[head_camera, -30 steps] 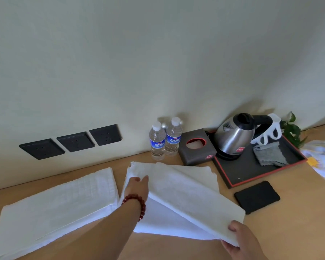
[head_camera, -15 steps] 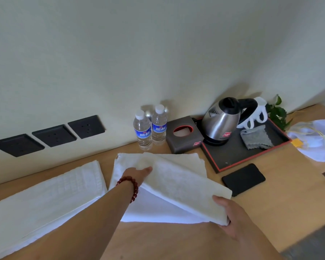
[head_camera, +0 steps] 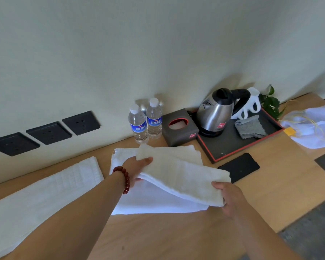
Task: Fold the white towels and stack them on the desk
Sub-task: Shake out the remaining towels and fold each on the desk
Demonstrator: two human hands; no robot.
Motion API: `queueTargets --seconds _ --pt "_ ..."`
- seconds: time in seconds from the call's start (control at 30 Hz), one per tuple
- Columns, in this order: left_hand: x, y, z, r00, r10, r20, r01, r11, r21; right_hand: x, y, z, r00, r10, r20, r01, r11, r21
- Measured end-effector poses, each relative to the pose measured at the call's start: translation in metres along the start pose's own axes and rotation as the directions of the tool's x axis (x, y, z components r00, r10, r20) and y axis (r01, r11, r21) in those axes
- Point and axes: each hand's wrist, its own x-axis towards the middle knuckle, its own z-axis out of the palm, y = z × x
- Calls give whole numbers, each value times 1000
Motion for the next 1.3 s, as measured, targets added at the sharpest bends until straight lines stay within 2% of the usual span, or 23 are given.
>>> queueTargets --seconds 0.07,0.17,0.27,0.4,0.6,0.73,0.87,1.0,1.17,1.3 --pt "-1 1 -4 999 52 6 -52 998 -44 -1 -1 4 997 -70 -41 68 997 -43" --pt "-7 3 -16 995 64 -82 -72 992 -99 -10 -6 20 984 -170 -61 165 983 -77" --pt "-16 1 -43 986 90 -141 -98 994 -54 -21 -14 44 965 -262 -24 256 956 -140" --pt "-36 -4 -112 949 153 -275 -141 988 65 -34 -14 96 943 -322 81 332 928 -170" --pt "-72 -24 -233 808 208 -552 -162 978 131 -70 14 218 886 -359 293 438 855 -279" --pt "-96 -51 -311 733 144 -665 -34 984 175 -92 43 297 819 -384 427 544 756 -363" --pt "-112 -85 -363 670 93 -736 21 989 145 -111 81 357 777 -363 514 603 661 -446" --pt "-114 -112 -385 598 57 -799 32 995 95 -114 116 393 798 -360 483 592 620 -515" --pt "-107 -132 -390 623 13 -782 88 992 86 -104 144 401 837 -381 392 546 543 -638" --pt "-98 -138 -393 624 -6 -782 89 994 64 -98 149 397 830 -415 373 551 499 -669"
